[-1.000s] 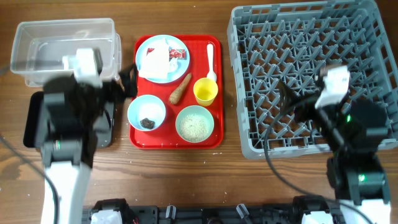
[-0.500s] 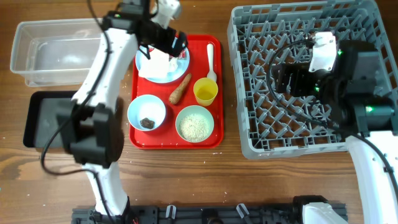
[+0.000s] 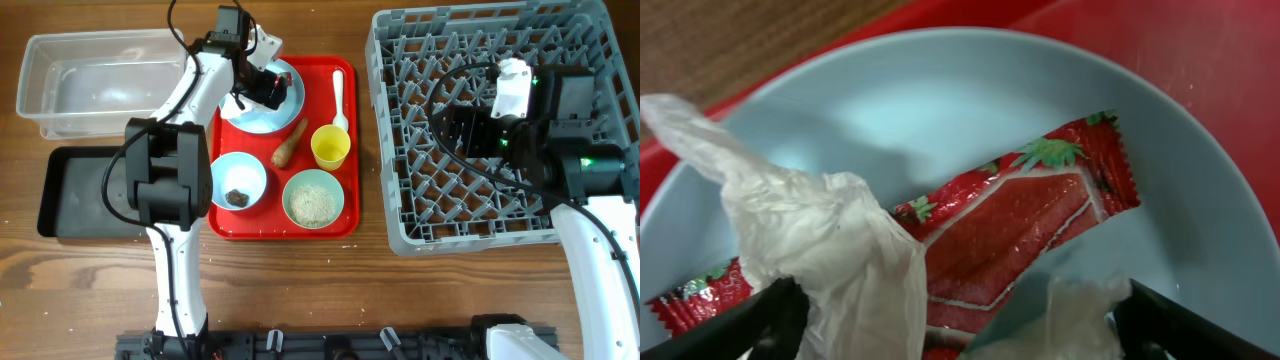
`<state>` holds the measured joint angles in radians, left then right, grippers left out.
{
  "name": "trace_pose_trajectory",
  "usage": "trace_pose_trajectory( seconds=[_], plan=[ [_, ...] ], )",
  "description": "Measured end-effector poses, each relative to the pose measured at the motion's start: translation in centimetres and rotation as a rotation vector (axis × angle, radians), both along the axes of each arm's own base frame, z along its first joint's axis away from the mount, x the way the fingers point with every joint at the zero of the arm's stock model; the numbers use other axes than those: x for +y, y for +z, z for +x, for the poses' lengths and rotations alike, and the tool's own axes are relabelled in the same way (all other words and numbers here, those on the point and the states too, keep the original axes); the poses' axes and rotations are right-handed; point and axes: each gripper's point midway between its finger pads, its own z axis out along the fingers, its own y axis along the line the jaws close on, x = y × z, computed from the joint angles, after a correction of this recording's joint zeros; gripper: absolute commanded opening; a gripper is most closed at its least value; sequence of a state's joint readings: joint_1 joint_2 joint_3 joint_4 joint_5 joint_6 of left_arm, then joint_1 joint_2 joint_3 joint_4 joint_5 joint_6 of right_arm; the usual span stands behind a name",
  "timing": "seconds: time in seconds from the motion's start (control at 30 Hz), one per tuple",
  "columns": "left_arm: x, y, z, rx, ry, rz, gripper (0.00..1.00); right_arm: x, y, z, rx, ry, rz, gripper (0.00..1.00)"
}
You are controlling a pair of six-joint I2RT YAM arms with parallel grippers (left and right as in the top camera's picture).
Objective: Sort waste into correct bins and load items into the dishwasher rack
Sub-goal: 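Grasp the wrapper and tissue from the blue plate with left gripper, drop into clear bin, then grasp the blue bowl with left gripper and tip its dark food onto black tray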
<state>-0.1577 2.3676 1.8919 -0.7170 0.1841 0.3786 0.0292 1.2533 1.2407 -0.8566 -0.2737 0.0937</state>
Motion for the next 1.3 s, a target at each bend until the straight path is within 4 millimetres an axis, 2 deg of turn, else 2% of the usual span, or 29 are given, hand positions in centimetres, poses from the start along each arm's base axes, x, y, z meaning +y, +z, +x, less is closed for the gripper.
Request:
trace_pose_trajectory(
  seconds=[0.03, 0.07, 0.27, 0.4, 0.47, 0.53, 0.57, 0.6, 0.63, 0.7, 0.77, 0.87, 0.93, 0.97, 1.0, 1.07, 1.13, 1.17, 1.3],
  plan=[
    [-0.1, 0.0, 0.2, -0.004, 0.006, 0.001, 0.14, 0.0, 0.0, 0.0, 0.000, 0.000, 0.000, 1.00],
    [-0.1, -0.1, 0.3, -0.005, 0.010, 0.000, 0.04, 0.0, 0.0, 0.0, 0.000, 0.000, 0.000, 1.00],
    [-0.3, -0.4, -0.7, 0.042, 0.029, -0.005, 0.04, 0.0, 0.1, 0.1, -0.005, 0.000, 0.000, 1.00],
    [-0.2, 0.1, -0.9, 0.082, 0.175, -0.054, 0.04, 0.0, 0.1, 0.2, -0.009, 0.000, 0.000, 1.00],
    [0.0, 1.9, -0.7, 0.074, 0.245, -0.085, 0.04, 0.0, 0.1, 0.2, -0.009, 0.000, 0.000, 1.00],
    [0.5, 6.0, -0.1, 0.009, 0.289, -0.122, 0.04, 0.0, 0.1, 0.2, -0.009, 0.000, 0.000, 1.00],
    [1.0, 9.1, 0.1, -0.043, 0.308, -0.143, 0.04, 0.0, 0.1, 0.2, -0.009, 0.000, 0.000, 1.00],
    [1.9, 12.3, 0.1, -0.100, 0.329, -0.160, 0.04, 0.0, 0.1, 0.2, -0.009, 0.000, 0.000, 1.00],
    [2.8, 14.6, 0.0, -0.141, 0.349, -0.167, 0.04, 0.0, 0.1, 0.2, -0.009, 0.000, 0.000, 1.00],
    [6.4, 19.7, -0.7, -0.233, 0.420, -0.166, 0.04, 0.0, 0.1, 0.2, -0.009, 0.000, 0.000, 1.00],
    [9.5, 20.8, -0.7, -0.260, 0.482, -0.150, 0.04, 0.0, 0.1, 0.2, -0.009, 0.000, 0.001, 1.00],
    [15.2, 20.0, -0.4, -0.265, 0.602, -0.116, 0.04, 0.0, 0.2, 0.2, -0.008, -0.006, 0.005, 1.00],
    [18.5, 19.8, 0.5, -0.306, 0.661, -0.106, 0.04, 0.0, 0.1, 0.1, -0.005, -0.006, 0.005, 1.00],
    [20.0, 19.5, 0.9, -0.320, 0.686, -0.101, 0.11, 0.0, 0.1, 0.1, -0.005, -0.006, 0.005, 1.00],
    [21.8, 18.5, 1.2, -0.316, 0.719, -0.092, 0.27, 0.0, 0.0, 0.0, 0.000, -0.006, 0.005, 1.00],
    [23.5, 16.2, 1.3, -0.282, 0.752, -0.081, 1.00, 0.0, -0.2, -0.2, 0.014, -0.006, 0.005, 1.00],
    [24.4, 13.7, 1.3, -0.232, 0.770, -0.072, 1.00, 0.0, -0.4, -0.4, 0.026, -0.006, 0.004, 0.99],
    [24.4, 13.1, 1.2, -0.216, 0.773, -0.069, 1.00, 0.0, -0.4, -0.5, 0.029, -0.006, 0.004, 1.00],
    [24.4, 12.6, 0.9, -0.196, 0.776, -0.068, 1.00, 0.0, -0.5, -0.6, 0.032, -0.006, 0.004, 1.00]
  ],
)
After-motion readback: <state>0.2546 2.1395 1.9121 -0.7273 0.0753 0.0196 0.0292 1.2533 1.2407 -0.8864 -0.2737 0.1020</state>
